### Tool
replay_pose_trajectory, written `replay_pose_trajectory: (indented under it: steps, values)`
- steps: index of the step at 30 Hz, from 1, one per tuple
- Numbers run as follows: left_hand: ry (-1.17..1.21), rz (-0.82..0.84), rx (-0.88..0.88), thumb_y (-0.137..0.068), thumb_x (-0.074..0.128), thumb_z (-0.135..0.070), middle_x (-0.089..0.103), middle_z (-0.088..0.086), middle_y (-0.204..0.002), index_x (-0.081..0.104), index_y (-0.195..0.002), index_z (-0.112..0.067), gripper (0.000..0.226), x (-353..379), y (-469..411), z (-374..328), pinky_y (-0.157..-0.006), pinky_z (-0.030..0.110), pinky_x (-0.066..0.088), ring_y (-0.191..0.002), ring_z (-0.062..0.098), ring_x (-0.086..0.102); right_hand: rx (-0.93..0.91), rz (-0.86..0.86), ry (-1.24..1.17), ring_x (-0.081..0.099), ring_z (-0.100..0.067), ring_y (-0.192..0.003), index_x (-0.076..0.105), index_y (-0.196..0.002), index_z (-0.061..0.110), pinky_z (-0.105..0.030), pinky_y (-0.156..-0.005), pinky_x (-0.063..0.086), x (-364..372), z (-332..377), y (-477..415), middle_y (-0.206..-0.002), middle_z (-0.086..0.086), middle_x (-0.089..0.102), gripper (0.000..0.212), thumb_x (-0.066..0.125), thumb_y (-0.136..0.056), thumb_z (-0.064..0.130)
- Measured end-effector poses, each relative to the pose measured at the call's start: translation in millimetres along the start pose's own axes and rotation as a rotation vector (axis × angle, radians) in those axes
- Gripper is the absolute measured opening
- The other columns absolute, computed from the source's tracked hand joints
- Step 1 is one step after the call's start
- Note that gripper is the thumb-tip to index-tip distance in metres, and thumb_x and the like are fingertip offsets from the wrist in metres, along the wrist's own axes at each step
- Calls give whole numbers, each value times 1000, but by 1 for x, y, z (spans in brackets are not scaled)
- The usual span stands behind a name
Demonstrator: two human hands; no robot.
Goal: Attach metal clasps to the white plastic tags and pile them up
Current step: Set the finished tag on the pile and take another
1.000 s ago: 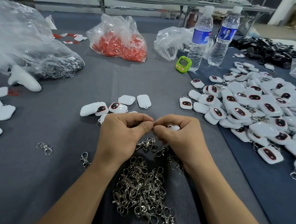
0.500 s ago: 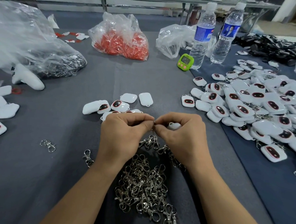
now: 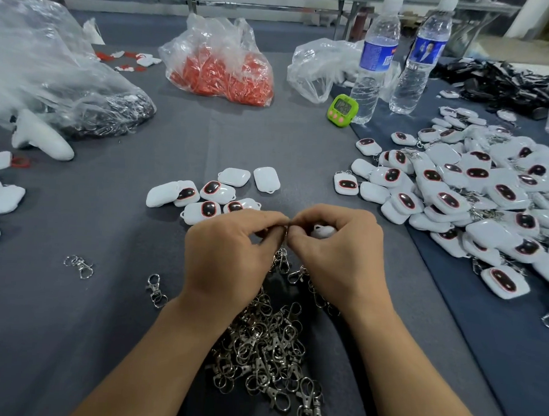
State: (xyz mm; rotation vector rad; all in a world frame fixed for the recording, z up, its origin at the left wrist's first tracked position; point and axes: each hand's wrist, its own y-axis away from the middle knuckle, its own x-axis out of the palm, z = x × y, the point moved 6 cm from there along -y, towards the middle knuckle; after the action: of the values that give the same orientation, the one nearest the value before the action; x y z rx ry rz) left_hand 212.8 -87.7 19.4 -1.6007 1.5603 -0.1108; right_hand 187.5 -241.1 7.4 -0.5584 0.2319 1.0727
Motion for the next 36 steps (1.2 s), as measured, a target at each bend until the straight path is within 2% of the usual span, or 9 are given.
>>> replay_pose_trajectory:
  steps: [4, 7, 10, 13, 15, 18, 23, 29, 36]
  values:
    - [135, 25, -201, -79, 77, -29, 70, -26, -69, 76, -85, -41, 13, 2, -3, 9, -57, 13, 48, -60, -3, 64, 51, 33, -151, 60, 0, -56, 78, -70, 27, -14, -58, 44, 3, -4, -2, -63, 12, 71, 9, 77, -74, 20]
    - [230, 61, -244, -80, 82, -15, 73, -19, -68, 79, -77, -38, 23, 5, -5, 17, -58, 26, 56, -63, 8, 70, 50, 63, -172, 59, 0, -54, 79, -72, 28, -14, -56, 43, 3, -7, -4, -62, 11, 71, 10, 79, -76, 18]
    - [205, 57, -218, -79, 82, -11, 74, -24, -74, 79, -81, -37, 27, 5, -5, 16, -60, 13, 53, -66, -1, 71, 27, 69, -125, 57, -1, -50, 78, -71, 31, -9, -53, 39, 5, -7, -2, -57, 14, 68, 6, 77, -74, 27]
    - [279, 30, -307, -78, 84, -12, 74, -24, -74, 78, -81, -38, 27, 7, -4, 21, -64, 8, 52, -67, -5, 71, 90, 43, -188, 56, -2, -53, 78, -72, 30, -23, -55, 46, 6, -11, -3, -58, 10, 68, 5, 73, -71, 30]
    - [323, 70, -361, -78, 85, -15, 75, -20, -72, 80, -77, -35, 21, 11, -3, 26, -64, 11, 54, -68, -1, 72, 147, 36, -250, 59, -9, -57, 78, -72, 30, -40, -59, 55, 6, -14, -6, -61, 5, 68, 6, 73, -70, 29]
    - [423, 153, -399, -76, 83, -18, 77, -13, -75, 82, -81, -37, 20, 17, -2, 27, -68, 18, 58, -72, 6, 74, 143, 64, -273, 59, -14, -57, 78, -74, 28, -49, -63, 57, 3, -15, -8, -62, -2, 69, 7, 73, -71, 26]
    - [462, 154, -379, -73, 77, -21, 77, -9, -73, 81, -78, -37, 18, 18, -2, 23, -69, 29, 61, -69, 12, 73, 142, 110, -287, 59, -11, -55, 78, -74, 24, -37, -56, 55, 5, -16, -8, -61, 0, 68, 6, 73, -74, 22]
    - [499, 208, -358, -73, 76, -17, 76, -6, -72, 81, -75, -36, 21, 17, -4, 20, -66, 27, 58, -66, 8, 69, 139, 181, -360, 56, -10, -53, 78, -72, 14, -22, -53, 47, 6, -15, -8, -58, 2, 65, 19, 73, -84, 0]
    - [542, 291, -401, -70, 78, -14, 70, 9, -64, 82, -73, -23, 11, 18, -6, 19, -57, 25, 45, -58, 10, 55, 110, 252, -432, 57, -12, -55, 77, -75, 7, -22, -54, 48, 6, -11, -8, -58, -3, 65, 18, 70, -85, -6]
